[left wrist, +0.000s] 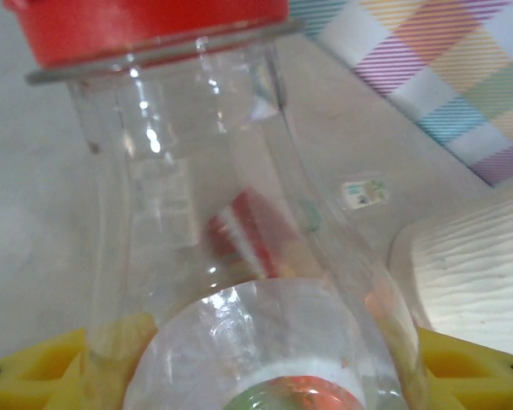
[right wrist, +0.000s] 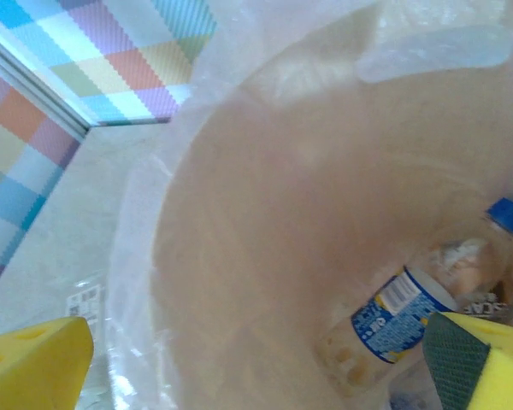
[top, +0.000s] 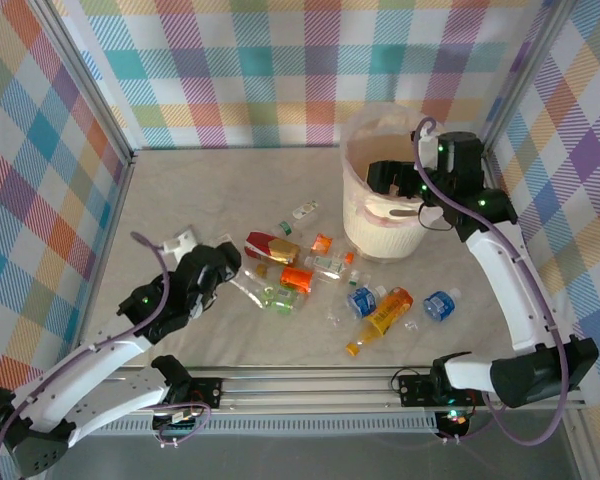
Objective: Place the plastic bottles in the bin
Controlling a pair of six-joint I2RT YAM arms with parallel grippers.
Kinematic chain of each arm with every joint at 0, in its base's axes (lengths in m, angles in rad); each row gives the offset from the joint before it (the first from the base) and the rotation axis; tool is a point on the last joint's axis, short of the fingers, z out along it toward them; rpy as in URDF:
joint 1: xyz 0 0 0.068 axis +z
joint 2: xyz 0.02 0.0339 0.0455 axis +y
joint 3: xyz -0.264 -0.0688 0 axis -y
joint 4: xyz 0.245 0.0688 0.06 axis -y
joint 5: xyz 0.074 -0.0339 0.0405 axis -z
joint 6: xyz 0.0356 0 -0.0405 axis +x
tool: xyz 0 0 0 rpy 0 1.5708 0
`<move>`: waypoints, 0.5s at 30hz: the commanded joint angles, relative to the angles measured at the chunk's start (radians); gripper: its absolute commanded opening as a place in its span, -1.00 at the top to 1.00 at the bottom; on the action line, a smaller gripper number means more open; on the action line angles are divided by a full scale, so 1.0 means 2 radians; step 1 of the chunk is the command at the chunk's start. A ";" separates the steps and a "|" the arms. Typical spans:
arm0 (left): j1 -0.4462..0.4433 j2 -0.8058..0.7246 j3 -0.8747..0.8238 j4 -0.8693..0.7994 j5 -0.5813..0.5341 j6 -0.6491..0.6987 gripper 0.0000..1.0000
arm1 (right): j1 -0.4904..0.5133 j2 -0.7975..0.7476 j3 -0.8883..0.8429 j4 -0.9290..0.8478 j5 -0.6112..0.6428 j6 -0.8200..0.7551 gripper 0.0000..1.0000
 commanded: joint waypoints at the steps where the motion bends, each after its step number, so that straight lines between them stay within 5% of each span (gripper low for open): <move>1: 0.004 0.031 0.035 0.114 0.036 0.188 0.41 | -0.001 -0.022 -0.015 0.050 -0.053 0.020 -1.00; 7: 0.003 0.091 0.071 0.229 0.163 0.330 0.41 | -0.001 -0.026 -0.023 0.102 -0.141 0.040 -0.99; 15: 0.003 0.150 0.112 0.273 0.298 0.423 0.41 | 0.001 0.009 -0.003 0.172 -0.298 0.075 -0.97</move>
